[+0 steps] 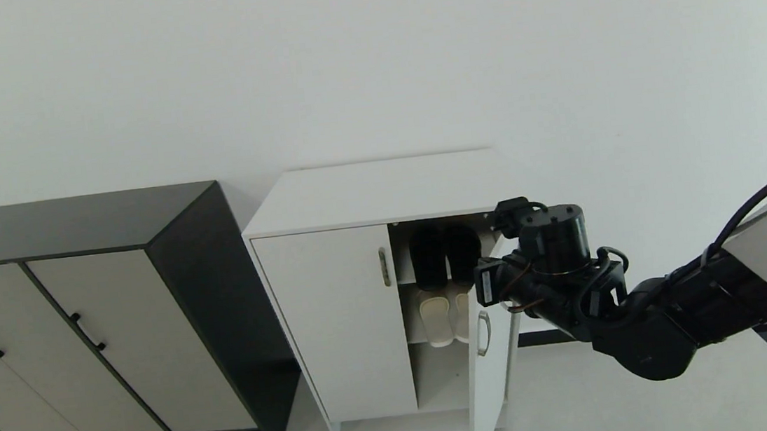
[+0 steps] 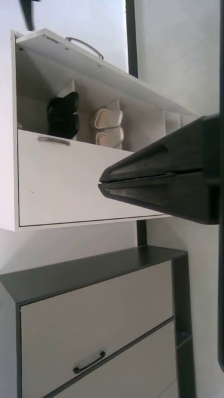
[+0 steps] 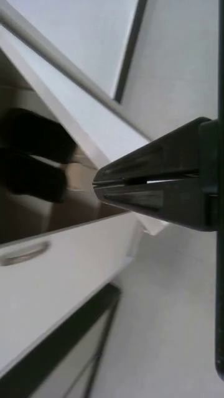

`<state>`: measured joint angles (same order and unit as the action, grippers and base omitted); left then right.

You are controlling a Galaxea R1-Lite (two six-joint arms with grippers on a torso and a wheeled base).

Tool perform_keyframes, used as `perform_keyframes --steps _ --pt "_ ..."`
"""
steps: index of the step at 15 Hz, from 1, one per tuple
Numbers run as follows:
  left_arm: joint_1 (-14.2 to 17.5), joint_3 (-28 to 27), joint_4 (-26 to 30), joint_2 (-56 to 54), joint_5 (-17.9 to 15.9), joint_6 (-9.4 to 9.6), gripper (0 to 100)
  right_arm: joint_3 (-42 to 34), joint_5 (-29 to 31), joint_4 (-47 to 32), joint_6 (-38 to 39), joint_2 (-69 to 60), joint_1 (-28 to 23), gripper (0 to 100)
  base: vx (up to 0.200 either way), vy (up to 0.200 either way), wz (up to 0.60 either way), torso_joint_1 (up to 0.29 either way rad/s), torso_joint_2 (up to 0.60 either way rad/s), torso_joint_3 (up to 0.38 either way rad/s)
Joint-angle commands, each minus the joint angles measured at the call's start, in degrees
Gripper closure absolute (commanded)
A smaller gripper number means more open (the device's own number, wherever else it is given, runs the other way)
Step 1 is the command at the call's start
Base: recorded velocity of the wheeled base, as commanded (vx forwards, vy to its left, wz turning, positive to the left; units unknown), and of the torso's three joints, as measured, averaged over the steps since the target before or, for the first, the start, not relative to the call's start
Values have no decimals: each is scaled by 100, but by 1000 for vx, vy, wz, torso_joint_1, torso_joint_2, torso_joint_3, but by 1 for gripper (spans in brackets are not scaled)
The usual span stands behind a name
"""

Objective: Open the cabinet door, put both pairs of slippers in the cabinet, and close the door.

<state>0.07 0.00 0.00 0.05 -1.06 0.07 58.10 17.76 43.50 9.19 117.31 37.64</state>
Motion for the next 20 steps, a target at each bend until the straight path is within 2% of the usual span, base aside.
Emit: perform_keyframes --steps 1,5,10,13,16,20 --pt "1 0 0 4 1 1 100 -9 17 115 21 -24 -12 100 0 0 0 0 0 0" --pt "1 0 0 4 1 1 100 -449 17 -192 -23 -367 -3 100 0 0 0 0 0 0" --pt "1 0 0 4 1 1 100 -721 26 -228 -119 -129 -29 100 0 0 0 0 0 0" --pt "1 0 0 4 1 1 100 -537 -1 -210 -119 222 -29 100 0 0 0 0 0 0" --pt "1 0 0 4 1 -7 100 87 -18 -87 -93 846 -29 100 0 0 0 0 0 0" --pt "1 0 0 4 1 -7 100 562 -185 730 -93 1365 -29 100 0 0 0 0 0 0"
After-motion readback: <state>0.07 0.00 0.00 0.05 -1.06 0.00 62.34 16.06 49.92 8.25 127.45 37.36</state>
